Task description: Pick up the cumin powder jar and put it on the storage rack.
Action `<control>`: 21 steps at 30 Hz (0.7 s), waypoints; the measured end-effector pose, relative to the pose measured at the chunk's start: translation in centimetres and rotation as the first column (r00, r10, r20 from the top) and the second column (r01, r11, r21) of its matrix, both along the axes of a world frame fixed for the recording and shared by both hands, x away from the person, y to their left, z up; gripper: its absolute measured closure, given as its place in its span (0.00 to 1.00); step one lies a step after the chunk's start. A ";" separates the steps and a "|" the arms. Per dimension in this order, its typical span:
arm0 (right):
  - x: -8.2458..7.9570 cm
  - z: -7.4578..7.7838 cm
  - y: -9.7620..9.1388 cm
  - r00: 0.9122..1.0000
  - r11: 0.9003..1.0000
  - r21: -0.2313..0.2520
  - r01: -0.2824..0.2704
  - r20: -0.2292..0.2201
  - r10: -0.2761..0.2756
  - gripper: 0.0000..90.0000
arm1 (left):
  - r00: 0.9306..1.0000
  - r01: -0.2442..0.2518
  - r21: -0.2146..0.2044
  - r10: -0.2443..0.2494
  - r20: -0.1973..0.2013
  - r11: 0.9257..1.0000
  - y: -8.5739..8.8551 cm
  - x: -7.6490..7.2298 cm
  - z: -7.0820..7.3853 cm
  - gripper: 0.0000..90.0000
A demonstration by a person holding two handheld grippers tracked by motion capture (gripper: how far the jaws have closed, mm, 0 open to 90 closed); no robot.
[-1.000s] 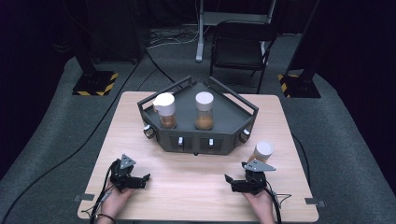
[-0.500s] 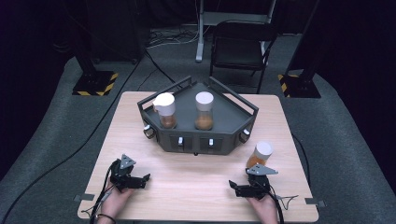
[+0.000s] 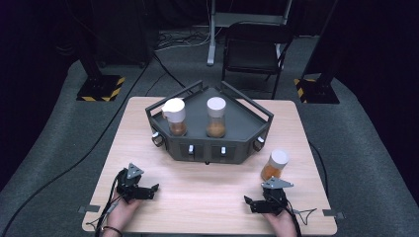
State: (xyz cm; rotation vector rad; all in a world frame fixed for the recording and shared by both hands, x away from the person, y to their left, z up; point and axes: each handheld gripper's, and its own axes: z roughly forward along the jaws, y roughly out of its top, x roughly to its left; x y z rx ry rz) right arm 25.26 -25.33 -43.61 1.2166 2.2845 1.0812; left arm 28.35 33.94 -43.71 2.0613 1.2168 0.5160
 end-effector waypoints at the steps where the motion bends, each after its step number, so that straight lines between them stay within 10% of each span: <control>1: -0.1 0.1 0.3 1.000 1.000 -0.018 0.000 0.006 0.000 0.10 | 1.000 0.000 0.000 0.000 0.000 1.000 0.0 0.0 0.0 0.01; 21: -0.2 0.2 1.2 1.000 0.998 -0.069 -0.009 0.012 0.010 0.07 | 1.000 0.000 0.000 0.000 0.001 1.000 0.0 0.0 0.0 0.01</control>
